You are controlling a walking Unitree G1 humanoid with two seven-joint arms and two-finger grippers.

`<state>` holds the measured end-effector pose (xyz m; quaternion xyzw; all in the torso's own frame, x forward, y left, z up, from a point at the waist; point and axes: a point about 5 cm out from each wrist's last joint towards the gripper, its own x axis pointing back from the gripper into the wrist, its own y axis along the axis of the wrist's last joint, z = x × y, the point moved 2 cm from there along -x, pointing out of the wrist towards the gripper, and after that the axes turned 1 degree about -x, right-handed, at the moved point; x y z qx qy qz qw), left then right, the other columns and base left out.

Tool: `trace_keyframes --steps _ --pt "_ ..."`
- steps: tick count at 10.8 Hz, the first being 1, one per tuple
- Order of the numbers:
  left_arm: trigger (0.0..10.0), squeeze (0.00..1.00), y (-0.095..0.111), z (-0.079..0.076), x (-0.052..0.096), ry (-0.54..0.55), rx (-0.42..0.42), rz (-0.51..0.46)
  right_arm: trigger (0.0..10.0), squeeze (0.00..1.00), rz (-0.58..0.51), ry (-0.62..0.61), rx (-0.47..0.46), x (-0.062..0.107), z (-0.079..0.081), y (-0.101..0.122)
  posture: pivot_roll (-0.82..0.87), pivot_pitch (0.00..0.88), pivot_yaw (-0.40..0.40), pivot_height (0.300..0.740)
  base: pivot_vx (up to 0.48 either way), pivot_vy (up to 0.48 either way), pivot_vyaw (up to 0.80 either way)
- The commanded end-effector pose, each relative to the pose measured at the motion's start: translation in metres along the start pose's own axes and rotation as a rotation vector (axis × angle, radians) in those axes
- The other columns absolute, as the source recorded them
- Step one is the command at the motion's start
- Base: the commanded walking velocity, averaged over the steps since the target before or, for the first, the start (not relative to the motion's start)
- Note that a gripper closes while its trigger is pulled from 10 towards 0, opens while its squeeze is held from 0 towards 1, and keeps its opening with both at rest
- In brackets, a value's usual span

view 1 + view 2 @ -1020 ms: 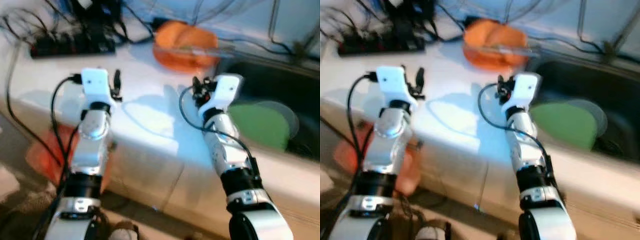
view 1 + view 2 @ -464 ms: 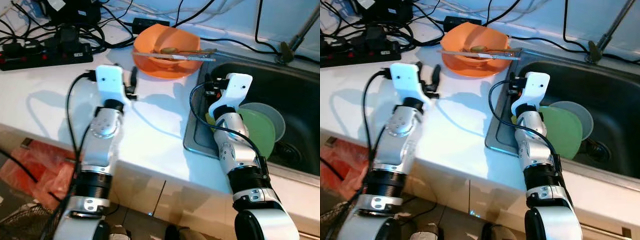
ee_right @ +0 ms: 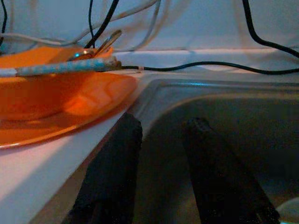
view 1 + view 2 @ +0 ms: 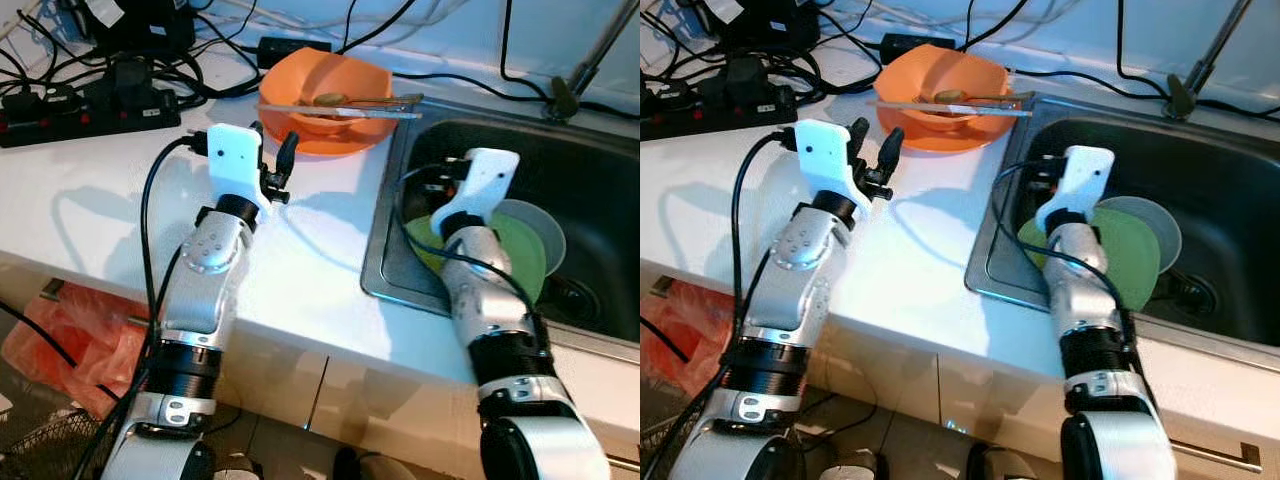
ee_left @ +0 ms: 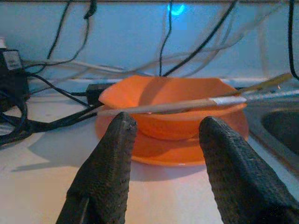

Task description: Kitchen organization

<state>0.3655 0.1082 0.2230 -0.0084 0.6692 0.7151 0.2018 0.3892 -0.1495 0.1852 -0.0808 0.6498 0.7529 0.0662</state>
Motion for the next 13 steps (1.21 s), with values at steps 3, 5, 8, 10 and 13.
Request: trace_keyframes --steps 3,5,8,10,13 --pt "10.0 0.0 -0.002 -0.007 0.003 -0.053 -0.005 0.035 10.0 0.0 -0.056 -0.034 0.024 -0.004 -0.011 0.023 0.07 0.135 -0.03 0.74 0.0 0.0 0.0" --pt "10.0 0.0 0.0 -0.01 0.001 -0.066 0.012 0.045 10.0 0.0 -0.061 -0.027 0.035 -0.005 -0.011 0.028 0.05 0.133 -0.032 0.74 0.0 0.0 0.0" --pt "10.0 0.0 0.005 -0.011 -0.003 -0.065 0.028 0.048 10.0 0.0 -0.031 -0.019 0.028 -0.003 -0.006 0.021 0.05 0.125 -0.028 0.74 0.0 0.0 0.0" --pt "10.0 0.0 0.003 -0.01 -0.003 -0.05 0.032 0.056 10.0 0.0 -0.015 -0.015 0.021 -0.002 -0.005 0.018 0.05 0.114 -0.026 0.74 0.0 0.0 -0.34" --pt "10.0 0.0 0.001 -0.009 -0.002 -0.033 0.037 0.073 10.0 0.0 -0.012 0.001 0.035 0.0 -0.001 0.015 0.05 0.11 -0.027 0.74 0.0 0.0 -0.53"
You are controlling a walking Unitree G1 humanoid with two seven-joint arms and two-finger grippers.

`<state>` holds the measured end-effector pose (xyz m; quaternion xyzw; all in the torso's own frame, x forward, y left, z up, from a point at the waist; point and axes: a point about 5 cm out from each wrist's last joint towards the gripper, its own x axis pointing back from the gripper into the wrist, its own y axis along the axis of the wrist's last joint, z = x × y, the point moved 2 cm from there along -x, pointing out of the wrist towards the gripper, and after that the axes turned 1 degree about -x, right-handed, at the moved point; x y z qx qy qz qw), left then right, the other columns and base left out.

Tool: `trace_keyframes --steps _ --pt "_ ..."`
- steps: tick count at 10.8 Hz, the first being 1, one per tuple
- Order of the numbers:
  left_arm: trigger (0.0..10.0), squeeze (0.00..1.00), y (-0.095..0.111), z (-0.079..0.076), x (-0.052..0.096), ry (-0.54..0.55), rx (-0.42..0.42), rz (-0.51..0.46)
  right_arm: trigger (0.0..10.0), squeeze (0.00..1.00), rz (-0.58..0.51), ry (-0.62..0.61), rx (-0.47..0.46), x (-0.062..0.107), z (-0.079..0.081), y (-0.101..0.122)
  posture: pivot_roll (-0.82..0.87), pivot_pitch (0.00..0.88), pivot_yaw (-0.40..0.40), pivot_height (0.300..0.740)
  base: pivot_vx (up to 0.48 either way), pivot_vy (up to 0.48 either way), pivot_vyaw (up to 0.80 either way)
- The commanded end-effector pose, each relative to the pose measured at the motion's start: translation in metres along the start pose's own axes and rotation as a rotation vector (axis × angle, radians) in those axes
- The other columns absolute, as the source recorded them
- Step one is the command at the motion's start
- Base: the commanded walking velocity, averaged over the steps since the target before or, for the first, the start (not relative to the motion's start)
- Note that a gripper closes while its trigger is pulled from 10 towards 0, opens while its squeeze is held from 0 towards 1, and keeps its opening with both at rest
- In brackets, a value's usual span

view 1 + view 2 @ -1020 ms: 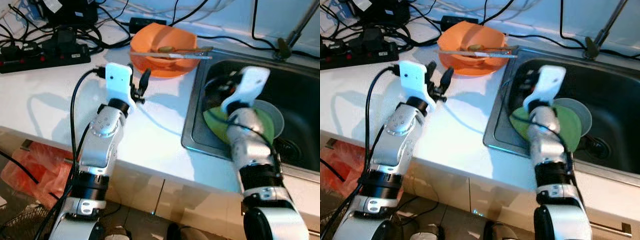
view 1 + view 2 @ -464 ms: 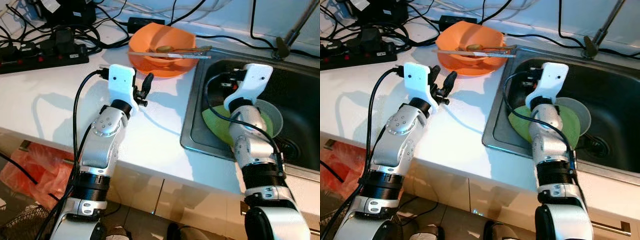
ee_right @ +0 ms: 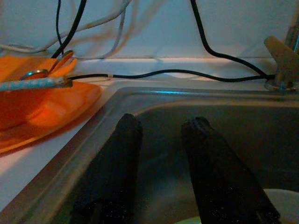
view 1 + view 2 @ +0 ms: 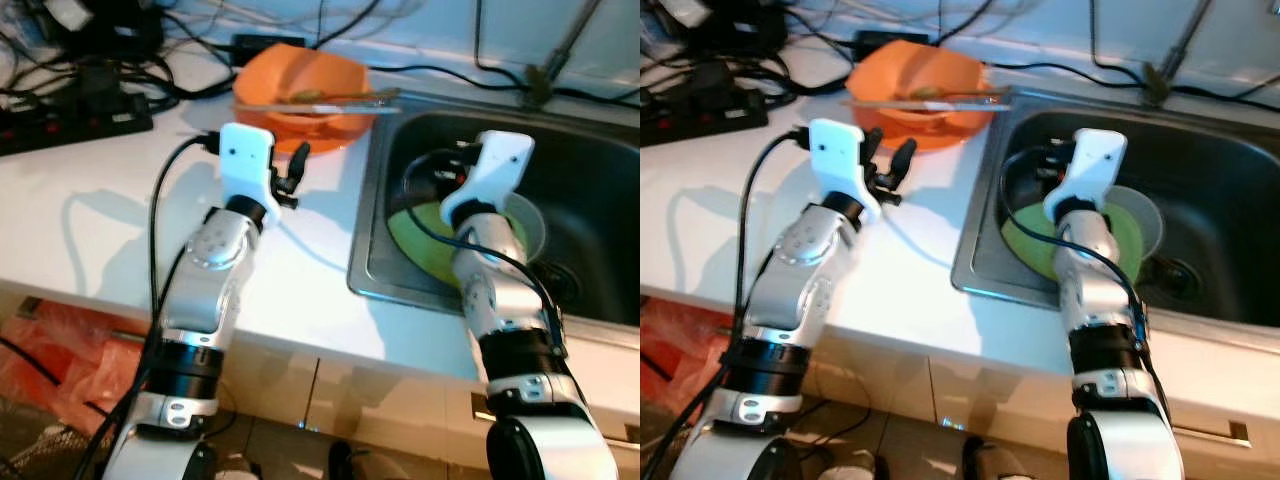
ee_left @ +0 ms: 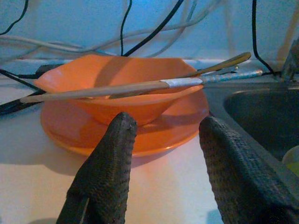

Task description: Kitchen organization

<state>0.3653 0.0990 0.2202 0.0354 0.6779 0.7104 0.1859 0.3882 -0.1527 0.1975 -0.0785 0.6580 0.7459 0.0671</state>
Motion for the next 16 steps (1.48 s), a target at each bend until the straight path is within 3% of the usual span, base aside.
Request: trace_keyframes --steps 1,4,11,16 --pt "10.0 0.0 0.004 0.0 0.0 0.002 0.001 -0.006 10.0 0.0 -0.009 -0.002 0.004 0.001 0.0 0.002 0.05 0.11 -0.027 0.74 0.0 0.0 0.0" --pt "10.0 0.0 0.004 -0.001 0.0 0.0 -0.001 -0.004 10.0 0.0 -0.007 0.004 0.0 0.002 0.002 0.001 0.05 0.103 -0.028 0.74 0.0 0.0 0.0" --pt "10.0 0.0 0.003 -0.002 0.001 0.0 0.001 0.003 10.0 0.0 0.012 0.014 0.003 0.003 0.004 -0.004 0.06 0.108 -0.032 0.74 0.295 0.0 -0.11" --pt "10.0 0.0 0.009 -0.011 0.003 -0.057 0.02 -0.035 10.0 0.0 0.016 0.012 0.002 0.004 0.005 -0.004 0.06 0.114 -0.033 0.74 0.0 0.0 0.0"
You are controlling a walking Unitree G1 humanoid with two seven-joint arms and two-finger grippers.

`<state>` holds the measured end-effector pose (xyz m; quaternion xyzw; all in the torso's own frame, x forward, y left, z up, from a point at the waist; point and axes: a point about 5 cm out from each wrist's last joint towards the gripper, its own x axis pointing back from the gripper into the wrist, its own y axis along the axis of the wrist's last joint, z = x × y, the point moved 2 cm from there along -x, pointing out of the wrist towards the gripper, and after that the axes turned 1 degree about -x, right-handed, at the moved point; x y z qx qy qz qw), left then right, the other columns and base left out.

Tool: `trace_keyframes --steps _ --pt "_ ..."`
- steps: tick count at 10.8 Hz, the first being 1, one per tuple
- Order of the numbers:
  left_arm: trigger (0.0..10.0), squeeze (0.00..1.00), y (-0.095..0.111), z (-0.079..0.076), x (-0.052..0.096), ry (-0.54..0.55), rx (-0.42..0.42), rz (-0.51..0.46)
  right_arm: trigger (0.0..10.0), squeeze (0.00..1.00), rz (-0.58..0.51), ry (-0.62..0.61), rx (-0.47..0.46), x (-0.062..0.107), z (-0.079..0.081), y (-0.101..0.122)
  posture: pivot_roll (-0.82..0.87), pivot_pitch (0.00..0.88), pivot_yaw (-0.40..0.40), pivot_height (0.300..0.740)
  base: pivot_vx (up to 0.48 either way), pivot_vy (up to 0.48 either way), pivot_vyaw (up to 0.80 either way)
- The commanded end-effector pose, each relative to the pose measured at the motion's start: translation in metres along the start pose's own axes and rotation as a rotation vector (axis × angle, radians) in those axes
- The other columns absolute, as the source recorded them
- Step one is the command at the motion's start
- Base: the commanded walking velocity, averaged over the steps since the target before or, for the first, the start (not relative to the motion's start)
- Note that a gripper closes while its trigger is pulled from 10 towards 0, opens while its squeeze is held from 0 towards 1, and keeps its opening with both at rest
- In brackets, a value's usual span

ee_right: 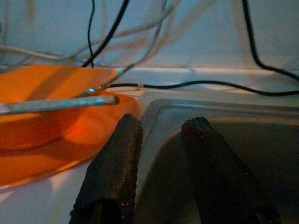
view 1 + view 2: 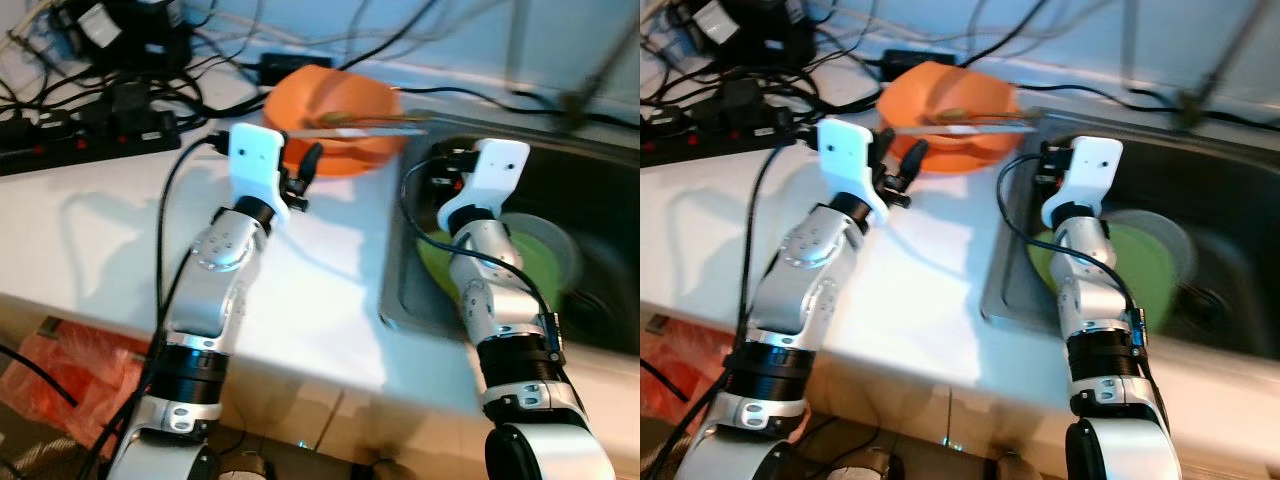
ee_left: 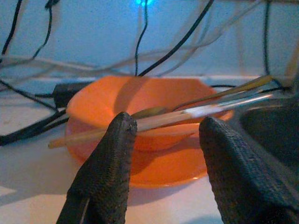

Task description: Kitchen organization

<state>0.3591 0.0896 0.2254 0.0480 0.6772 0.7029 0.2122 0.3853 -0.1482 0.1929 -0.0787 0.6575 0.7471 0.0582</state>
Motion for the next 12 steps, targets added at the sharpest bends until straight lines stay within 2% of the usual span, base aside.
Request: trace_keyframes --steps 1,3,5,8,10,12 --pt "10.0 0.0 0.003 -0.004 0.002 -0.03 0.016 -0.015 10.0 0.0 0.006 -0.002 0.007 0.0 0.0 0.0 0.06 0.116 -0.035 0.74 0.0 0.0 0.0" --pt "10.0 0.0 0.01 -0.011 0.005 -0.106 0.019 -0.025 10.0 0.0 0.008 -0.005 0.01 0.0 -0.001 0.0 0.06 0.12 -0.038 0.74 0.0 0.0 0.0" --pt "10.0 0.0 0.01 -0.012 0.007 -0.196 -0.028 0.076 10.0 0.0 0.013 -0.007 0.011 0.0 -0.001 -0.002 0.07 0.125 -0.036 0.74 0.0 0.0 0.0" --pt "10.0 0.0 -0.011 -0.002 0.004 -0.144 -0.037 0.248 10.0 0.0 0.018 -0.006 0.004 -0.001 0.001 -0.004 0.07 0.128 -0.032 0.74 0.0 0.0 0.0" --pt "10.0 0.0 -0.014 -0.004 -0.006 -0.136 -0.032 0.264 10.0 0.0 0.019 -0.009 0.001 0.0 0.001 -0.005 0.07 0.128 -0.026 0.74 0.0 0.0 0.0" --pt "10.0 0.0 -0.014 -0.002 -0.024 -0.123 -0.022 0.281 10.0 0.0 0.02 -0.011 -0.002 0.0 0.002 -0.006 0.06 0.125 -0.01 0.74 0.0 0.0 0.0"
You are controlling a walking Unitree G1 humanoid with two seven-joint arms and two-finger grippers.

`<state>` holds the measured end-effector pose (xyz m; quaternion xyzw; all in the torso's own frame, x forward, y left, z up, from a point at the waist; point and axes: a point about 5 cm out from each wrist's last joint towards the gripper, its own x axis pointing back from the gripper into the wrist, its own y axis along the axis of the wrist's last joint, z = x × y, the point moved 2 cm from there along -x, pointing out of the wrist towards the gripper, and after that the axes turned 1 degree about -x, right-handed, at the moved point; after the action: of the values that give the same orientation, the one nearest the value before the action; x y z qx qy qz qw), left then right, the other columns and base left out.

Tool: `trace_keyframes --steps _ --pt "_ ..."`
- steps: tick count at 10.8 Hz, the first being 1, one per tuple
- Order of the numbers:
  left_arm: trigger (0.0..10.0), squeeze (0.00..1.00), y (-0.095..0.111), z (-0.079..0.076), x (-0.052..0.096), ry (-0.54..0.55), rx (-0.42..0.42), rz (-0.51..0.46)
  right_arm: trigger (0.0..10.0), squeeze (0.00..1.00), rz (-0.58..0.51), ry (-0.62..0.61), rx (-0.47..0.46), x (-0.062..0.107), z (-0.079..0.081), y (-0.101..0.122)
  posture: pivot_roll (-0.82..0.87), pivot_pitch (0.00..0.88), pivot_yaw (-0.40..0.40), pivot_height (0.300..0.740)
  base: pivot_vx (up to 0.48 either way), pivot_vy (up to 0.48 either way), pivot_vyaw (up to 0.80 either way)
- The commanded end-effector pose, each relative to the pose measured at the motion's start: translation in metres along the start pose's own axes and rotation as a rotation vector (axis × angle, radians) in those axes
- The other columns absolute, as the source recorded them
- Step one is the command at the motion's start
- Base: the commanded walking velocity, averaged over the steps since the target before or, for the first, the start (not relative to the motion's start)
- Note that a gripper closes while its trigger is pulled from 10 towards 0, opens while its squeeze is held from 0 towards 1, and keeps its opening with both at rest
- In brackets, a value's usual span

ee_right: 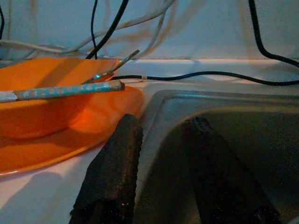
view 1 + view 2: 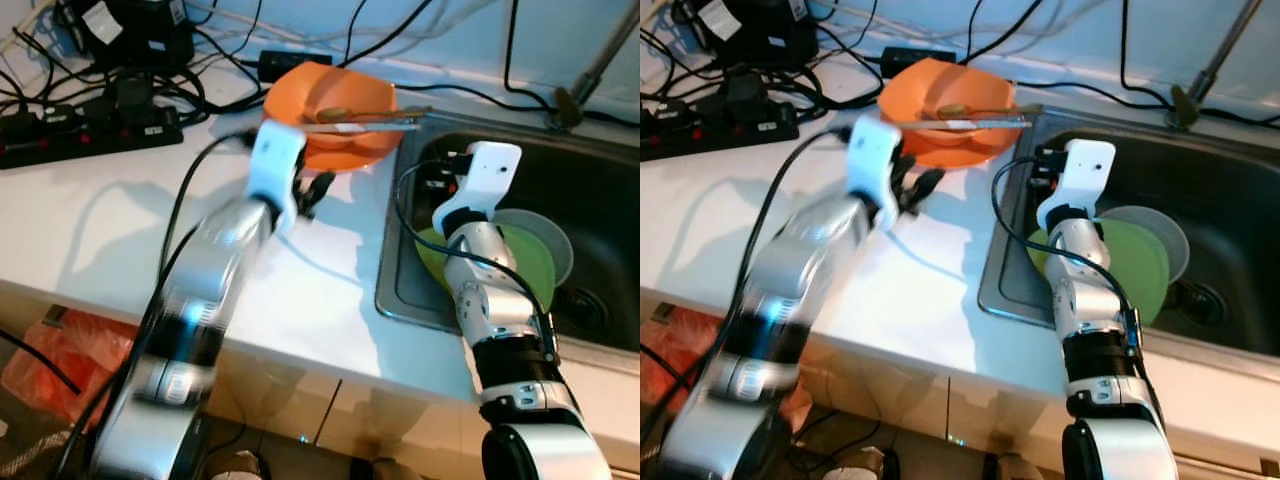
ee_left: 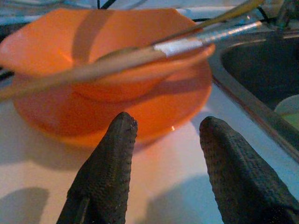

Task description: Kitchen organization

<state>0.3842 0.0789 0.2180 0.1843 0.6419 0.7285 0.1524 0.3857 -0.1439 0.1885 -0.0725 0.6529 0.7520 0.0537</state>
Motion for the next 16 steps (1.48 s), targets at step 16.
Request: trace_keyframes --steps 16 --pt "10.0 0.0 0.028 0.035 -0.046 0.097 -0.074 0.064 10.0 0.0 0.048 -0.06 -0.008 0.038 -0.002 -0.015 -0.04 0.22 0.061 0.74 0.0 0.0 0.0"
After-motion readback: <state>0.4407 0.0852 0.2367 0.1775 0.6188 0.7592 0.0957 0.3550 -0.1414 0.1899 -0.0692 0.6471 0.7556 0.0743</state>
